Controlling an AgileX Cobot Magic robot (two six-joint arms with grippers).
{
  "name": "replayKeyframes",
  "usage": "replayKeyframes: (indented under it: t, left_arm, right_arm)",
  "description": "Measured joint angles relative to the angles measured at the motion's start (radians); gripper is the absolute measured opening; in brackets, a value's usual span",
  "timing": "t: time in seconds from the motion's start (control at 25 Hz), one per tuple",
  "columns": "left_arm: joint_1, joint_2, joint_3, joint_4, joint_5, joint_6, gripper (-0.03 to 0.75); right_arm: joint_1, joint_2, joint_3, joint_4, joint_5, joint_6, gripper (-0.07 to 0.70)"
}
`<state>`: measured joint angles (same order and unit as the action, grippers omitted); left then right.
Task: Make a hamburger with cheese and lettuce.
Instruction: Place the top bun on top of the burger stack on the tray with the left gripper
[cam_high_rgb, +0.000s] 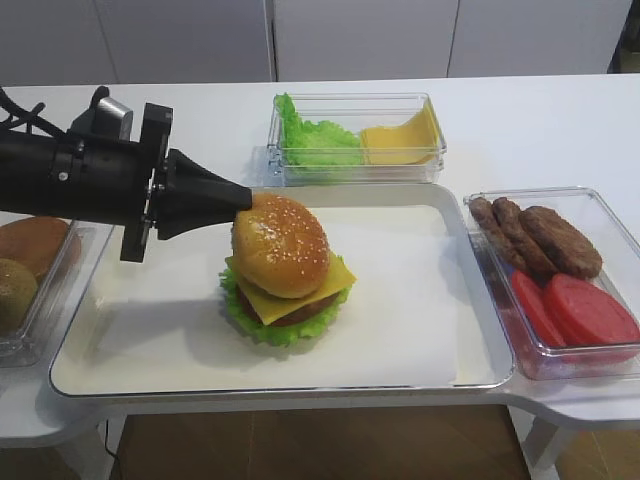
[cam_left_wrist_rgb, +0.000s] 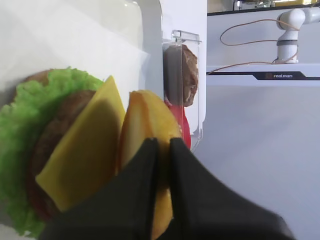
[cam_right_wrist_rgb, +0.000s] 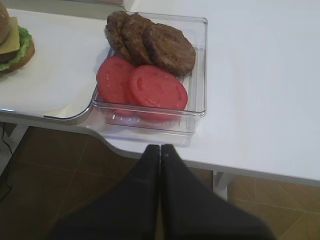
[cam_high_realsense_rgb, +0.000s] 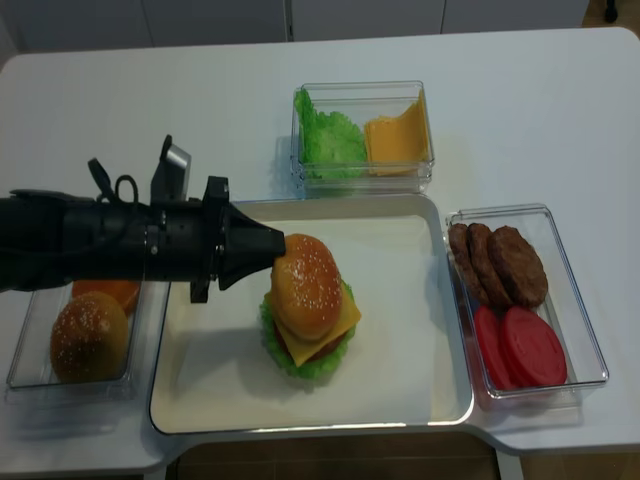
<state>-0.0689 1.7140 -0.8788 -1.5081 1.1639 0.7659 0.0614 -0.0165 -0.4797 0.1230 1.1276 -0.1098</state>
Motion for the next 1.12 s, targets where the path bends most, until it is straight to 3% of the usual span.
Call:
replayKeyframes:
  t: [0.92,1.12]
  left_arm:
    - [0.0,0.0,0.0,0.043,0.0,0.0,0.067]
    - [0.0,0.0,0.0,0.051,0.0,0.0,0.102]
  right_arm:
    - [0.0,0.0,0.0,0.0,0.0,0.0,-0.004]
    - [0.0,0.0,0.0,0.0,0.0,0.0,-0.004]
